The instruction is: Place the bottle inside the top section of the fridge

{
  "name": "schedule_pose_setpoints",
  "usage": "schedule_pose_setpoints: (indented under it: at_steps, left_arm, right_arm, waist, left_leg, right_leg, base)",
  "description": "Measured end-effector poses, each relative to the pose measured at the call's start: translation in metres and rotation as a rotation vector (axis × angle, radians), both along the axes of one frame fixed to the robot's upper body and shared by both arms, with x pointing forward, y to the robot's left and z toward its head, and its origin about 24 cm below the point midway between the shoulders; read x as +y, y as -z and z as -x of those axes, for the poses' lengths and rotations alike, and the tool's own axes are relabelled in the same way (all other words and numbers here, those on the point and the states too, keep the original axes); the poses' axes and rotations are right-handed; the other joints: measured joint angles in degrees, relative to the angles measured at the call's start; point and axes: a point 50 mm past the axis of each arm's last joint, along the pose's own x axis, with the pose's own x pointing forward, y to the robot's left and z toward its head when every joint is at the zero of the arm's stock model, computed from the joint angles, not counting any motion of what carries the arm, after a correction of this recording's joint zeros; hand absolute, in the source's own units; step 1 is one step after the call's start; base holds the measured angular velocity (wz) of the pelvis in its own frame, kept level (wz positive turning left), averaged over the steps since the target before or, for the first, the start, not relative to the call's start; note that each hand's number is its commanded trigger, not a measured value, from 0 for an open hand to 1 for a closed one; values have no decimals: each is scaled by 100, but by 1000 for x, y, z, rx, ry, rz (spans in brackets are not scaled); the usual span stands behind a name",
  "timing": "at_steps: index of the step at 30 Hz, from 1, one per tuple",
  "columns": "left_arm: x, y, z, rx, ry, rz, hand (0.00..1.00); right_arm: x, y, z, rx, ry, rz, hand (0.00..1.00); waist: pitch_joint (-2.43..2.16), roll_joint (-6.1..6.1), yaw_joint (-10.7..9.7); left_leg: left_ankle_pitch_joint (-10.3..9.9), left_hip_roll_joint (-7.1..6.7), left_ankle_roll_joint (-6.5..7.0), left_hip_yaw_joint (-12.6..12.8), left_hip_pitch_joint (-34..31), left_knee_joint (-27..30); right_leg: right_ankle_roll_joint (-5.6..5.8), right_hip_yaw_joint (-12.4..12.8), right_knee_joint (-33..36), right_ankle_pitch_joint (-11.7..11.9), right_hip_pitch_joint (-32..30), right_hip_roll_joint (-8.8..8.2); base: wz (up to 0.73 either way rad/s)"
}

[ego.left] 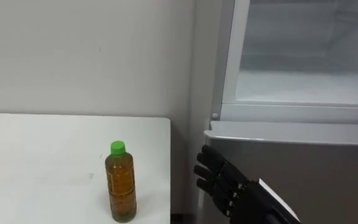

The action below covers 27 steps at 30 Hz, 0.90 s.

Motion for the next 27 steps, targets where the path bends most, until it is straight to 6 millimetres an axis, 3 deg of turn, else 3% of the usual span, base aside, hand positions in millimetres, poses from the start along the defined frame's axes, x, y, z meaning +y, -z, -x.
schedule_pose_setpoints:
  at_steps: [12, 20, 27]
  left_arm:
    - [0, 0, 2, 46, 58, -11, 0]
    - [0, 0, -16, 21, 99, -22, 0]
    - [0, -1, -17, 18, 122, -22, 0]
  right_arm:
    - [2, 6, -9, 65, 53, -74, 0]
    - [25, 21, -23, 149, -22, -35, 0]
    - [20, 28, -40, 191, 61, -5, 0]
  waist:
    - [6, 23, 8]
    - [60, -60, 302]
    - [45, -98, 372]
  left_leg:
    - [4, -3, -5, -188, -112, 23]
    - [10, -2, -14, -243, -147, 75]
    - [14, -32, -18, -518, -319, 115]
  right_leg:
    - [-14, -223, -106, 13, 46, -2]
    - [-13, -350, -115, 13, 65, -11]
    - [-12, -647, -158, 13, 78, -34]
  base:
    - [8]
    - [4]
    - [17]
